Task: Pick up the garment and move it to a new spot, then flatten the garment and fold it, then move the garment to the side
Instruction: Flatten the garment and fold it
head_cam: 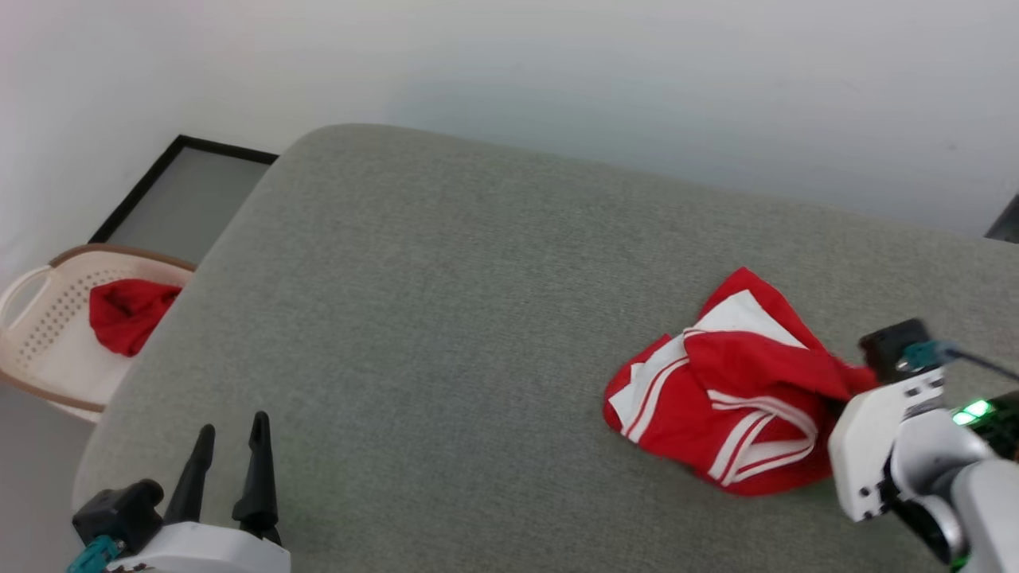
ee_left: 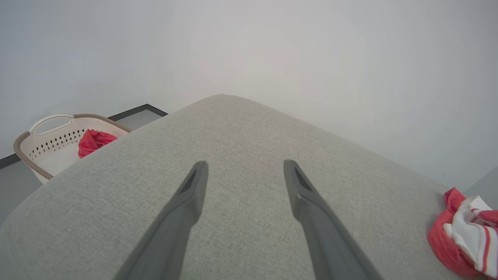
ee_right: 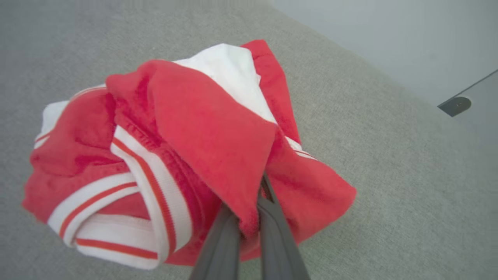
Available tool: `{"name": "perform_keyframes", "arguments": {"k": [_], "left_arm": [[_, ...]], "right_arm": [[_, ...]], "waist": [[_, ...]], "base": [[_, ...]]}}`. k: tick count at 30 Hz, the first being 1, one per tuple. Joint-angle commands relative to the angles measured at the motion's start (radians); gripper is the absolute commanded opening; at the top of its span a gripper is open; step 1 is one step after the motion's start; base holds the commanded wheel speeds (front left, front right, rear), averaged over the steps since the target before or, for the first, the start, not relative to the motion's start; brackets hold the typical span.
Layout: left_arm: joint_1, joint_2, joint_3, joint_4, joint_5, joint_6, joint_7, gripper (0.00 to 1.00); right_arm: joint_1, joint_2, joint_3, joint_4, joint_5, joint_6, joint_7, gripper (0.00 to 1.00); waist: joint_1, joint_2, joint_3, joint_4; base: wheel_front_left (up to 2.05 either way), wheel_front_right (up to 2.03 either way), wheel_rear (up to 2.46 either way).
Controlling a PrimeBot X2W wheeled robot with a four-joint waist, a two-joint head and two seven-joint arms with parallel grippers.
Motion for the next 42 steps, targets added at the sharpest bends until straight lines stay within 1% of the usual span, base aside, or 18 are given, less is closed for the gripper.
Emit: {"name": "perform_keyframes", "arguments": {"k": [1,4,7,10,14,18,23,26,27,28,29,33,38,42], "left_arm": [[-0.01,0.0,0.006,-0.003,0.004,-0.006,-0.001,1.0],[-0.011,0.0,0.007,-0.005,0.003,-0.005,-0.001,1.0],[-0.01,0.001,0.01,-0.009,0.004,-0.006,-0.001,1.0],[-0.011,0.002,0.009,-0.013,0.008,-0.007,-0.001,1.0],[-0.02,0.002,0.009,-0.018,0.007,-0.008,-0.001,1.0],[-0.026,0.005,0.003,-0.019,0.008,-0.008,-0.001,1.0],[-0.034,0.009,-0.005,-0.02,0.007,-0.008,-0.001,1.0],[-0.044,0.009,-0.009,-0.02,0.005,-0.007,-0.001,1.0],[-0.049,0.012,-0.011,-0.021,0.005,-0.008,-0.001,1.0],[-0.052,0.013,-0.012,-0.022,0.005,-0.008,-0.001,1.0],[-0.054,0.015,-0.012,-0.022,0.004,-0.008,-0.001,1.0],[-0.057,0.024,-0.016,-0.02,0.006,-0.008,-0.001,1.0],[-0.057,0.039,-0.02,-0.025,0.004,-0.008,-0.001,1.0],[-0.053,0.05,-0.024,-0.032,0.001,-0.008,-0.001,1.0]], "right_arm": [[-0.009,-0.015,-0.014,-0.031,0.027,-0.001,0.009,0.0],[0.004,-0.046,-0.054,-0.076,0.042,-0.001,0.017,0.0],[0.044,-0.053,-0.105,-0.114,0.054,-0.001,0.026,0.0],[0.086,-0.054,-0.179,-0.14,0.052,-0.001,0.028,0.0],[0.163,-0.021,-0.29,-0.144,0.027,-0.001,0.02,0.0],[0.233,0.038,-0.369,-0.12,0.012,-0.001,0.008,0.0],[0.271,0.103,-0.415,-0.06,-0.019,-0.001,-0.003,0.0],[0.267,0.112,-0.427,-0.032,-0.039,-0.001,-0.012,0.01],[0.26,0.12,-0.43,-0.023,-0.046,-0.001,-0.021,0.36],[0.255,0.128,-0.43,-0.018,-0.046,-0.001,-0.031,0.36],[0.245,0.134,-0.429,-0.015,-0.046,-0.001,-0.039,1.0],[0.214,0.128,-0.403,-0.026,-0.051,-0.001,-0.066,1.0],[0.204,0.093,-0.366,-0.084,-0.047,-0.001,-0.113,1.0],[0.215,0.06,-0.321,-0.137,-0.04,-0.001,-0.186,1.0]], "waist": [[-0.0001,-0.0001,0.005,-0.017],[-0.0001,-0.0001,0.011,-0.035],[-0.0001,-0.0001,0.016,-0.054],[-0.0001,-0.0001,0.025,-0.072],[-0.0001,-0.0001,0.04,-0.094],[-0.0001,-0.0001,0.054,-0.117],[-0.0001,-0.0001,0.073,-0.147],[-0.0001,-0.0001,0.08,-0.158],[-0.0001,-0.0001,0.083,-0.164],[-0.0001,-0.0001,0.085,-0.169],[-0.0001,-0.0001,0.088,-0.176],[-0.0001,-0.0001,0.09,-0.201],[-0.0001,-0.0001,0.083,-0.235],[-0.0001,-0.0001,0.075,-0.261]], "base": [[0.0,0.0,0.0],[0.0,0.0,0.0],[0.0,0.0,0.0],[0.0,0.0,0.0],[0.0,0.0,0.0],[0.0,0.0,0.0],[0.0,0.0,0.0],[0.0,0.0,0.0],[0.0,0.0,0.0],[0.0,0.0,0.0],[0.0,0.0,0.0],[0.0,0.0,0.0],[0.0,0.0,0.0],[0.0,0.0,0.0]]}}
